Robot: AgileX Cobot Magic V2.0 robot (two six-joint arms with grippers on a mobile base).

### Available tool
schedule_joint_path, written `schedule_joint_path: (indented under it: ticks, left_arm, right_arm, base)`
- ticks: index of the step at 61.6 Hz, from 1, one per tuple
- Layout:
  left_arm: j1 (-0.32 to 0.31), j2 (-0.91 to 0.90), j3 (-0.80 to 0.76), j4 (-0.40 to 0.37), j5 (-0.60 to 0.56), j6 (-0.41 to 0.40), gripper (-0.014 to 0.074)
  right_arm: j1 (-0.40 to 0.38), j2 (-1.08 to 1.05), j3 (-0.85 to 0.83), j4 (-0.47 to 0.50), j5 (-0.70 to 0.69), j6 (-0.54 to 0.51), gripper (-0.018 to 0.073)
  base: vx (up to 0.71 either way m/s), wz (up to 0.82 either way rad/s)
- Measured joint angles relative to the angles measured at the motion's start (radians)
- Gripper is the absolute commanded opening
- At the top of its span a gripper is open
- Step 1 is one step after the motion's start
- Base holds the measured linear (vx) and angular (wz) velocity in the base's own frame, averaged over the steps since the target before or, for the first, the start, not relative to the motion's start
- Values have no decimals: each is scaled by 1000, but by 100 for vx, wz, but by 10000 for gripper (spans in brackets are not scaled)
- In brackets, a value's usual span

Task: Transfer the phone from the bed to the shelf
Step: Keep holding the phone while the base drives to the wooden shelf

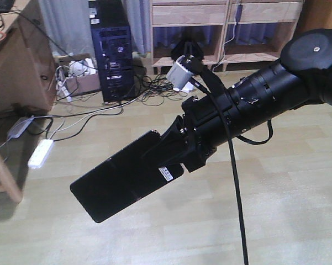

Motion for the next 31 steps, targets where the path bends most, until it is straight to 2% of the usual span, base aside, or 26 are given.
schedule_joint_path:
  ticks: [16, 31]
  left_arm:
    - [0, 0, 0, 0, 0, 0, 1]
    - [0, 0, 0, 0, 0, 0, 1]
  right_arm:
    - [0, 0, 0, 0, 0, 0, -2]
    - [0, 0, 0, 0, -1, 0, -2]
  base:
    - [34, -31]
    - [29, -54]
